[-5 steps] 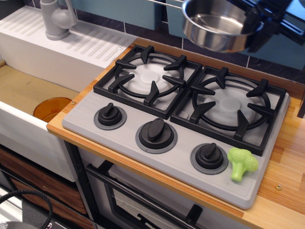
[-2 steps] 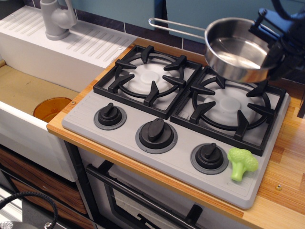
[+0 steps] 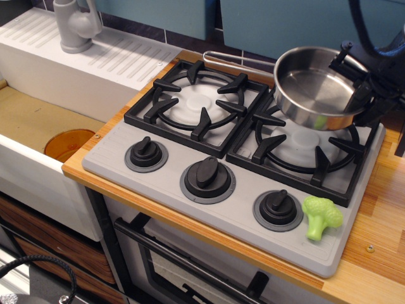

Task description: Put pot or pan on stove and put cauliflower in pot or pan

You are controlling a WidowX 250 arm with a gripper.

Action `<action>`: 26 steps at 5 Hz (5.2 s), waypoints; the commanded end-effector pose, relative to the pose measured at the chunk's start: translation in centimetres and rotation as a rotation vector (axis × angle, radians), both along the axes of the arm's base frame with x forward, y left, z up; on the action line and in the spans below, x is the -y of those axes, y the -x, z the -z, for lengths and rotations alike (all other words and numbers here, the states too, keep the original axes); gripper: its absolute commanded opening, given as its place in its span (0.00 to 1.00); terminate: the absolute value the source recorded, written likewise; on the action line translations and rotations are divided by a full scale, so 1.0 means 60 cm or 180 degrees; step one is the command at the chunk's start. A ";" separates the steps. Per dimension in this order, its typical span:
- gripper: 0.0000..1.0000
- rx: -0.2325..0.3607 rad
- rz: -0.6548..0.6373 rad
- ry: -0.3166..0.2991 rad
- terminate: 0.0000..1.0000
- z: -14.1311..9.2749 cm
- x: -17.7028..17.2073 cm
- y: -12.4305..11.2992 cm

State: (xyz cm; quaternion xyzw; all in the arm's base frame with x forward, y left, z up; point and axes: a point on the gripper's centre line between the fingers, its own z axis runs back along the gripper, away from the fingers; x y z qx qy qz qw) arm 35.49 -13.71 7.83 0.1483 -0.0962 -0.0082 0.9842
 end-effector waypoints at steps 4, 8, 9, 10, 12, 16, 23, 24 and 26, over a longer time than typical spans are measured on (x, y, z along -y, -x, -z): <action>1.00 -0.0017 -0.0042 0.0037 0.00 -0.057 -0.007 0.006; 1.00 -0.0095 0.0059 -0.0003 0.00 -0.087 -0.017 0.017; 1.00 0.0033 0.0169 0.0173 0.00 -0.083 -0.008 0.054; 1.00 0.0108 0.0026 0.0100 0.00 -0.078 0.025 0.091; 1.00 0.0208 -0.0149 0.0120 0.00 -0.036 0.054 0.108; 1.00 0.0318 -0.0238 0.0106 0.00 0.041 0.027 0.144; 0.00 0.0489 -0.0193 0.0118 0.00 0.066 0.021 0.139; 0.00 0.0395 -0.0248 0.0103 0.00 0.027 0.024 0.146; 0.00 0.0382 -0.0440 0.0009 0.00 -0.065 0.026 0.129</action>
